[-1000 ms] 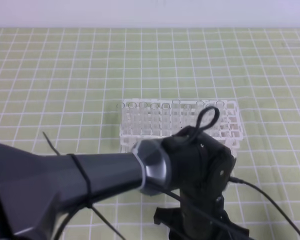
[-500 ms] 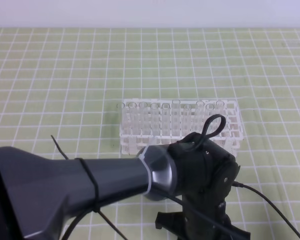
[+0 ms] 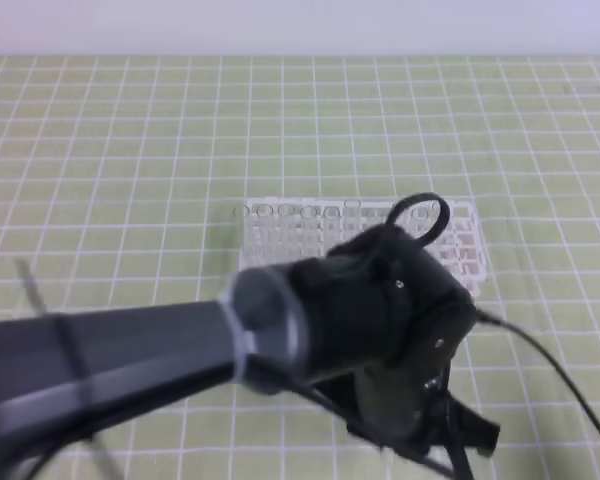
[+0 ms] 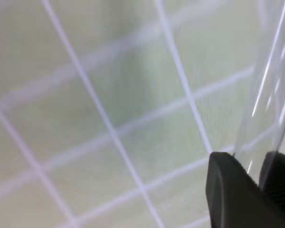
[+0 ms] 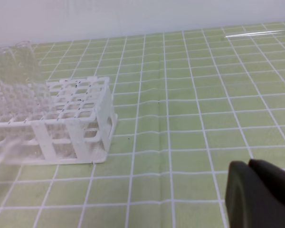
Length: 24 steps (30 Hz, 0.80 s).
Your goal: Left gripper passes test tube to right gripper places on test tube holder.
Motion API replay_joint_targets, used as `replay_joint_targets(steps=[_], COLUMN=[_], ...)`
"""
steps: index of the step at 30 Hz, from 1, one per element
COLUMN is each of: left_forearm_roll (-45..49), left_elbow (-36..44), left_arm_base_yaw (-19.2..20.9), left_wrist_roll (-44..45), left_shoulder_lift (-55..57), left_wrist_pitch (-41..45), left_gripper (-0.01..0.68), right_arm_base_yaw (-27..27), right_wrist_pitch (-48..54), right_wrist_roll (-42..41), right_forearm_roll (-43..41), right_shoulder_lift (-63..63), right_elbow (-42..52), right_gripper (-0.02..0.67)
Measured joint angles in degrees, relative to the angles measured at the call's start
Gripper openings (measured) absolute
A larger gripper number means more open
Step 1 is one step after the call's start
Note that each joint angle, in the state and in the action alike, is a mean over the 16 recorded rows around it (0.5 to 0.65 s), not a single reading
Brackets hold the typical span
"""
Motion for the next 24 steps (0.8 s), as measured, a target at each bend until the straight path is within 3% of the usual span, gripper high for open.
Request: replay_joint_targets(steps=[10, 24], left_forearm_roll=[15.2, 25.8], left_elbow=[6.6, 37.8], left_arm_base_yaw=[-1.7, -1.8], left_wrist_roll=[0.1, 0.1], left_shoulder_lift=[-12.2, -34.4], left_wrist_pitch=[-5.9, -32.0], left_gripper=[0.002, 0.002], right_arm_base_yaw=[0.0, 0.0], right_wrist_pitch=[0.0, 0.0], right_wrist_roll=[0.0, 0.0], right_forearm_roll=[0.0, 0.0], right_shoulder_lift=[0.0, 0.0], right_elbow=[0.0, 0.0], right_gripper=[-0.002, -0.002])
